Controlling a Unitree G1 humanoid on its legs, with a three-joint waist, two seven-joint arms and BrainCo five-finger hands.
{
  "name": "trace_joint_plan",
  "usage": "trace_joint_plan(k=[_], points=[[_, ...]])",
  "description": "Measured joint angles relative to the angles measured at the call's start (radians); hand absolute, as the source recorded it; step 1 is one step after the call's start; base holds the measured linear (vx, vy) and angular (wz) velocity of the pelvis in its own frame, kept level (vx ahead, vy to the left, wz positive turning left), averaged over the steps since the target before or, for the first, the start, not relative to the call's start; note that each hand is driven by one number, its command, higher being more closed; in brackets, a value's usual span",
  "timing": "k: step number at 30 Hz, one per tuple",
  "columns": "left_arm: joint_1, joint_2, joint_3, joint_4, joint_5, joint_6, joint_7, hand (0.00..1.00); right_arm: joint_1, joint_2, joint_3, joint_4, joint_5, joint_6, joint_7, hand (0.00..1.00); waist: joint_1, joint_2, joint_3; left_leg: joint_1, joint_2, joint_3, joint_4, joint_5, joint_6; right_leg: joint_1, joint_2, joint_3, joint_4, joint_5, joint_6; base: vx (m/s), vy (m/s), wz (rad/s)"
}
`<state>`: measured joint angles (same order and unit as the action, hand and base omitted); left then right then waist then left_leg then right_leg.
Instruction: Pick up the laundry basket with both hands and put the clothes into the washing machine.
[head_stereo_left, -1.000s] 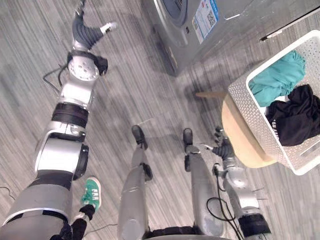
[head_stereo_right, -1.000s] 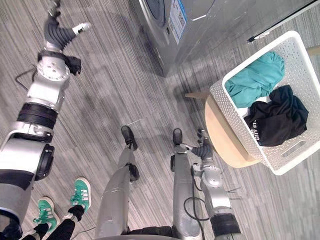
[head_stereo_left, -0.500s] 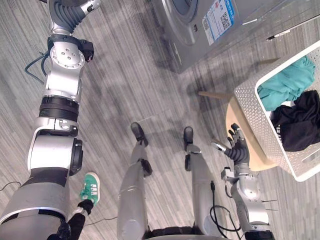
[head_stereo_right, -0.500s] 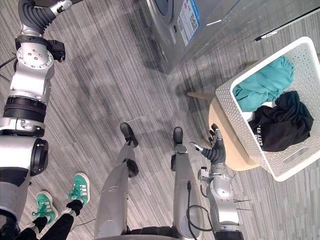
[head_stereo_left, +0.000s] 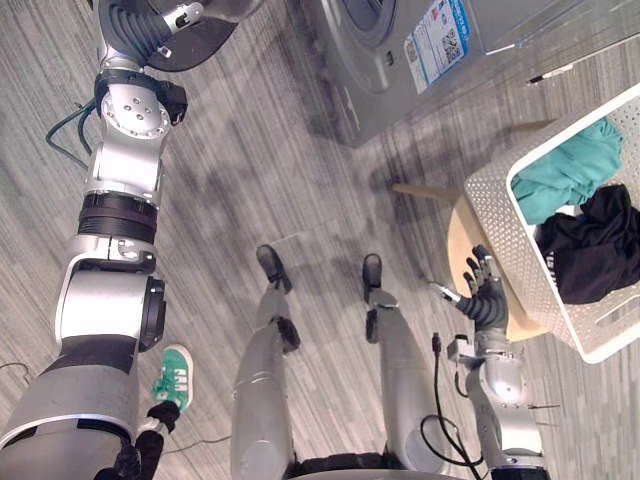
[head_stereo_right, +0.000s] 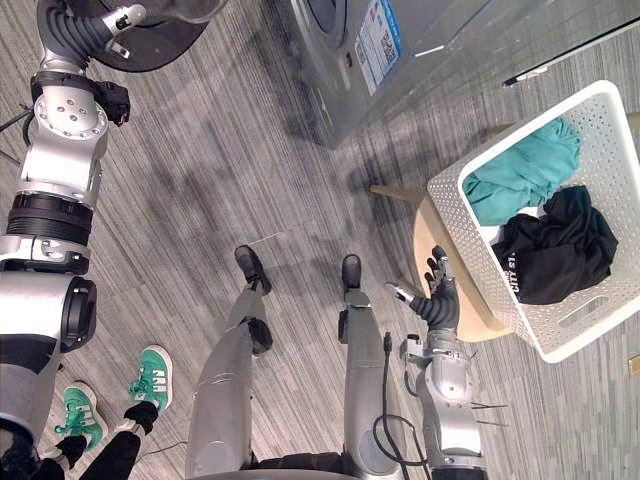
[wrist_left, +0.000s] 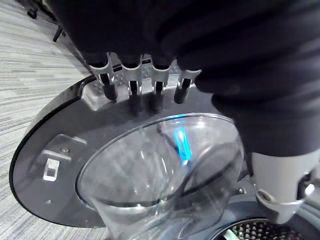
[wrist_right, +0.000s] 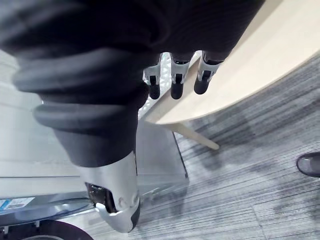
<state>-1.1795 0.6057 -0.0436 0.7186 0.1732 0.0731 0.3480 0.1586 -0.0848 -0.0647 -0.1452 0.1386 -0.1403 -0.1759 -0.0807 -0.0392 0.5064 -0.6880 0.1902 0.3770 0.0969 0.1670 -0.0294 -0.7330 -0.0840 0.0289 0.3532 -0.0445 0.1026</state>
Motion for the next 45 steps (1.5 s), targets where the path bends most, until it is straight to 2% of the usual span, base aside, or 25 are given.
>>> trace_joint_plan(k=[7, 10, 14, 17, 19, 20, 21, 22, 24, 25, 26, 28, 29, 30, 31, 32, 33, 34, 35, 36, 38, 39, 41, 42, 45], points=[[0.037, -0.010, 0.017, 0.001, 0.034, 0.031, 0.024, 0.00, 0.000, 0.000, 0.001, -0.052, 0.020, -0.011, -0.007, 0.00, -0.006, -0.023, -0.003, 0.019, 0.031, 0.015, 0.069, -0.026, 0.001, 0.041, 0.017, 0.012, -0.010, 0.009, 0.002, 0.01, -0.042, -0.10], [0.174, -0.068, 0.049, -0.023, 0.019, 0.029, 0.026, 0.00, 0.001, 0.000, 0.006, -0.077, 0.029, -0.008, -0.020, 0.00, 0.000, -0.024, -0.003, 0.107, 0.038, 0.037, 0.097, -0.060, -0.001, 0.123, 0.017, 0.017, -0.010, 0.008, 0.003, 0.00, -0.036, -0.20], [0.482, -0.200, 0.071, -0.181, -0.062, -0.003, 0.016, 0.00, 0.030, -0.001, 0.015, -0.140, 0.028, 0.021, -0.018, 0.00, -0.003, -0.024, -0.017, 0.237, 0.037, 0.052, 0.126, -0.102, -0.001, 0.252, 0.011, 0.025, -0.008, -0.011, 0.002, 0.01, -0.031, -0.10], [0.737, -0.293, 0.085, -0.231, -0.094, -0.025, -0.041, 0.00, 0.053, -0.001, 0.029, -0.156, 0.004, 0.049, -0.013, 0.00, -0.003, -0.027, -0.102, 0.293, 0.038, 0.087, 0.146, -0.142, -0.007, 0.279, 0.016, 0.053, -0.007, -0.025, 0.006, 0.02, -0.024, -0.38], [0.951, -0.370, 0.115, -0.232, -0.103, -0.030, -0.067, 0.00, 0.033, -0.002, 0.029, -0.143, -0.057, 0.072, -0.013, 0.00, 0.019, -0.031, -0.157, 0.376, 0.056, 0.172, 0.177, -0.202, -0.031, 0.314, 0.026, 0.117, -0.013, -0.033, 0.001, 0.04, 0.029, -1.16], [1.041, -0.400, 0.129, -0.220, -0.103, -0.034, -0.076, 0.00, 0.005, -0.003, 0.028, -0.112, -0.088, 0.076, -0.013, 0.00, 0.023, -0.031, -0.189, 0.404, 0.067, 0.214, 0.184, -0.226, -0.041, 0.314, 0.007, 0.091, -0.018, -0.035, -0.010, 0.06, 0.052, -1.60], [1.138, -0.430, 0.139, -0.155, -0.103, -0.035, -0.091, 0.00, -0.057, -0.014, 0.025, -0.016, -0.130, 0.084, -0.014, 0.00, 0.030, -0.030, -0.225, 0.447, 0.070, 0.263, 0.183, -0.258, -0.066, 0.317, -0.052, -0.036, -0.038, -0.019, -0.067, 0.04, 0.058, -1.58], [1.161, -0.439, 0.144, -0.122, -0.103, -0.035, -0.099, 0.00, -0.081, -0.022, 0.024, 0.024, -0.145, 0.090, -0.014, 0.00, 0.030, -0.025, -0.232, 0.458, 0.072, 0.264, 0.183, -0.266, -0.072, 0.325, -0.076, -0.111, -0.048, -0.011, -0.093, 0.04, 0.071, -1.45], [1.211, -0.460, 0.188, -0.014, -0.099, -0.029, -0.117, 0.00, -0.135, -0.046, 0.023, 0.127, -0.181, 0.116, -0.014, 0.00, 0.044, -0.018, -0.237, 0.518, 0.106, 0.306, 0.181, -0.284, -0.090, 0.375, -0.159, -0.381, -0.053, 0.011, -0.158, 0.05, -0.016, -1.23], [1.247, -0.465, 0.215, 0.035, -0.095, -0.026, -0.127, 0.00, -0.145, -0.046, 0.026, 0.161, -0.199, 0.122, -0.012, 0.00, 0.044, -0.017, -0.242, 0.559, 0.123, 0.335, 0.185, -0.294, -0.111, 0.416, -0.173, -0.466, -0.061, 0.020, -0.156, 0.09, -0.052, -1.21], [1.267, -0.464, 0.219, 0.064, -0.086, -0.024, -0.130, 0.00, -0.145, -0.046, 0.027, 0.172, -0.219, 0.123, -0.009, 0.00, 0.044, -0.016, -0.254, 0.576, 0.131, 0.345, 0.186, -0.297, -0.121, 0.424, -0.166, -0.470, -0.072, 0.032, -0.138, 0.11, -0.061, -1.16], [1.330, -0.484, 0.247, 0.168, -0.046, -0.013, -0.145, 0.00, -0.123, -0.071, 0.038, 0.180, -0.270, 0.125, 0.010, 0.00, 0.041, 0.021, -0.303, 0.643, 0.216, 0.405, 0.232, -0.313, -0.169, 0.449, -0.086, -0.432, -0.086, 0.036, -0.097, 0.24, -0.173, -1.12], [1.351, -0.490, 0.253, 0.183, -0.041, -0.011, -0.151, 0.00, -0.112, -0.085, 0.050, 0.180, -0.275, 0.125, 0.011, 0.00, 0.043, 0.034, -0.312, 0.660, 0.245, 0.409, 0.271, -0.302, -0.163, 0.465, -0.062, -0.423, -0.093, 0.022, -0.092, 0.34, -0.216, -1.14], [1.370, -0.495, 0.256, 0.207, -0.019, -0.010, -0.157, 0.00, -0.113, -0.099, 0.073, 0.208, -0.299, 0.125, 0.022, 0.00, 0.050, 0.040, -0.317, 0.663, 0.319, 0.372, 0.400, -0.278, -0.115, 0.496, -0.021, -0.391, -0.091, 0.009, -0.094, 0.27, -0.174, -0.91], [1.376, -0.498, 0.256, 0.217, -0.009, -0.009, -0.161, 0.00, -0.113, -0.100, 0.080, 0.221, -0.305, 0.126, 0.028, 0.00, 0.053, 0.039, -0.319, 0.655, 0.341, 0.336, 0.465, -0.249, -0.064, 0.513, -0.009, -0.374, -0.088, 0.006, -0.094, 0.32, -0.232, -1.04], [1.382, -0.510, 0.274, 0.217, -0.002, -0.011, -0.171, 0.00, -0.106, -0.103, 0.085, 0.225, -0.316, 0.126, 0.031, 0.00, 0.059, 0.039, -0.325, 0.626, 0.363, 0.234, 0.575, -0.163, 0.024, 0.552, 0.009, -0.339, -0.097, -0.004, -0.106, 0.29, -0.175, -0.93], [1.380, -0.519, 0.277, 0.218, -0.002, -0.012, -0.172, 0.00, -0.108, -0.118, 0.090, 0.231, -0.337, 0.126, 0.031, 0.00, 0.067, 0.046, -0.331, 0.575, 0.357, 0.099, 0.676, -0.148, 0.006, 0.589, 0.014, -0.297, -0.122, -0.009, -0.113, 0.29, -0.110, -0.95], [1.376, -0.525, 0.276, 0.223, -0.002, -0.013, -0.173, 0.00, -0.115, -0.122, 0.099, 0.240, -0.348, 0.126, 0.031, 0.00, 0.069, 0.042, -0.328, 0.552, 0.334, 0.045, 0.721, -0.206, -0.022, 0.602, 0.016, -0.273, -0.133, -0.009, -0.113, 0.29, -0.038, -0.97], [1.374, -0.528, 0.271, 0.225, -0.003, -0.018, -0.173, 0.00, -0.131, -0.136, 0.104, 0.261, -0.369, 0.128, 0.031, 0.00, 0.071, 0.046, -0.329, 0.512, 0.273, -0.045, 0.755, -0.298, -0.053, 0.629, 0.014, -0.234, -0.155, -0.008, -0.114, 0.30, -0.016, -0.99], [1.375, -0.529, 0.268, 0.227, -0.003, -0.018, -0.173, 0.00, -0.137, -0.141, 0.106, 0.281, -0.404, 0.128, 0.031, 0.00, 0.076, 0.048, -0.330, 0.502, 0.208, -0.102, 0.699, -0.352, -0.077, 0.658, 0.016, -0.196, -0.174, -0.008, -0.114, 0.29, -0.005, -0.97], [1.375, -0.532, 0.252, 0.230, -0.004, -0.018, -0.172, 0.00, -0.153, -0.161, 0.123, 0.314, -0.444, 0.133, 0.031, 0.00, 0.089, 0.051, -0.331, 0.500, 0.122, -0.197, 0.523, -0.384, -0.089, 0.689, 0.025, -0.143, -0.193, -0.007, -0.113, 0.25, 0.095, -1.01], [1.372, -0.541, 0.243, 0.229, -0.005, -0.019, -0.173, 0.00, -0.180, -0.174, 0.144, 0.342, -0.469, 0.140, 0.031, 0.00, 0.096, 0.061, -0.336, 0.510, 0.066, -0.283, 0.372, -0.384, -0.102, 0.695, 0.032, -0.105, -0.198, -0.005, -0.109, 0.21, 0.181, -1.06], [1.372, -0.550, 0.235, 0.230, -0.006, -0.019, -0.172, 0.00, -0.235, -0.200, 0.185, 0.378, -0.494, 0.147, 0.030, 0.00, 0.097, 0.085, -0.339, 0.521, 0.027, -0.357, 0.196, -0.340, -0.125, 0.695, 0.048, -0.057, -0.200, 0.002, -0.095, 0.13, 0.231, -1.17], [1.364, -0.549, 0.222, 0.242, -0.007, -0.019, -0.172, 0.00, -0.277, -0.218, 0.232, 0.406, -0.513, 0.148, 0.030, 0.00, 0.108, 0.097, -0.334, 0.531, 0.015, -0.353, 0.177, -0.229, -0.107, 0.700, 0.063, 0.001, -0.211, 0.004, -0.049, 0.11, 0.249, -1.21], [1.341, -0.518, 0.199, 0.251, -0.014, -0.023, -0.172, 0.00, -0.316, -0.231, 0.309, 0.413, -0.544, 0.148, 0.048, 0.00, 0.095, 0.077, -0.330, 0.544, -0.035, -0.305, 0.164, -0.249, -0.084, 0.700, 0.005, 0.032, -0.248, 0.022, -0.008, 0.05, 0.200, -0.54]])
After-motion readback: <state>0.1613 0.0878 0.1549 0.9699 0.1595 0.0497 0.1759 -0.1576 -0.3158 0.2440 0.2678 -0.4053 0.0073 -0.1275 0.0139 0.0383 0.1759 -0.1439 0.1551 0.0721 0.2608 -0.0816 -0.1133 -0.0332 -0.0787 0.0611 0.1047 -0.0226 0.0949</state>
